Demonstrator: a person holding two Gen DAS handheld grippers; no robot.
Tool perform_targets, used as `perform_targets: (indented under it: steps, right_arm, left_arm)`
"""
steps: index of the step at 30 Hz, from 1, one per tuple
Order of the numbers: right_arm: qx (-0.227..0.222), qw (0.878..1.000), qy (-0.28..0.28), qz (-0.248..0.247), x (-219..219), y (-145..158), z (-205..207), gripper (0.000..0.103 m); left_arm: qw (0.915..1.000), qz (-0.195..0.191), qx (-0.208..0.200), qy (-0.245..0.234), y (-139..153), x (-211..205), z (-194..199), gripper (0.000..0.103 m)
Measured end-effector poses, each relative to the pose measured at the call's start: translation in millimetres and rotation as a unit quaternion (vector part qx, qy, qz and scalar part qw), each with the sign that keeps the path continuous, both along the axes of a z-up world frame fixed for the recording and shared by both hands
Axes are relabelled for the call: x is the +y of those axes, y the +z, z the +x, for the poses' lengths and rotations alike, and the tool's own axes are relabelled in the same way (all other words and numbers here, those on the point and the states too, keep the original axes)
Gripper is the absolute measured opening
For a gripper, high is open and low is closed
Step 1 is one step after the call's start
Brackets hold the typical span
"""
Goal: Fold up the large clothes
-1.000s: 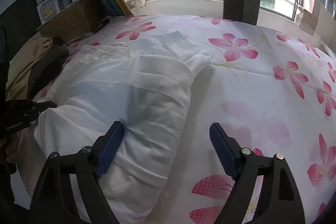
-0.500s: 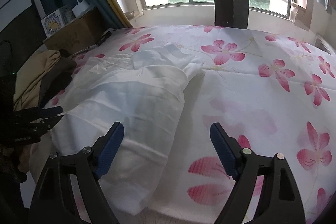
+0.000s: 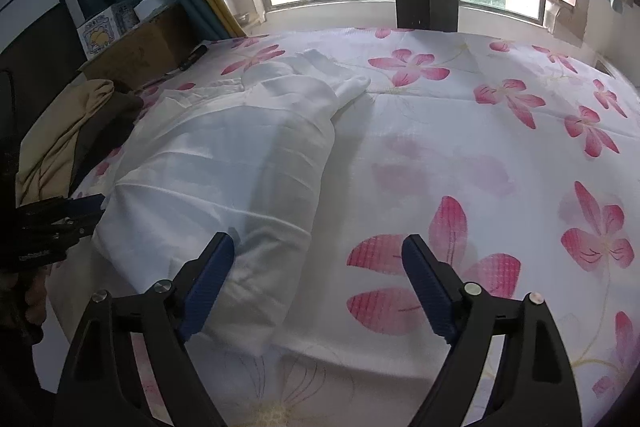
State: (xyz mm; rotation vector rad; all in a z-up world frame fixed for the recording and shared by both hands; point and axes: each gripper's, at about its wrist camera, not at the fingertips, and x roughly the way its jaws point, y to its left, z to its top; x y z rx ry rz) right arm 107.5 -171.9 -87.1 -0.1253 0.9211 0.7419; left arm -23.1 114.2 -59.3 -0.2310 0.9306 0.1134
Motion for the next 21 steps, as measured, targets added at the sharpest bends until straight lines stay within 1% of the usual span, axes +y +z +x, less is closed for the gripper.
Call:
perform_targets:
  steps: [4,10,13,17,21]
  right_arm:
    - [-0.001,1.000,-0.004,0.002,-5,3,-2,0.086]
    - [-0.010,1.000,-0.007,0.007,-10,11,-2,0.086]
    - [-0.013,1.000,-0.012,0.013,-12,16,1,0.086]
    - [-0.015,1.000,-0.014,0.021,-13,23,7,0.086]
    - [-0.009,0.999,-0.012,0.032,-11,26,14,0.086]
  left_arm:
    - [0.9996,-0.022,-0.013,0.007,7,3,-14,0.055]
    - [0.9989,-0.014,-0.034,0.030,21,18,-26,0.055]
    - [0.9977,-0.011,-0.045,0.050,27,35,-24,0.062]
    - [0.9962,-0.026,-0.041,0.072,22,62,-15,0.065]
    - [0.9953,-0.039,-0.024,0.085,5,82,0,0.066]
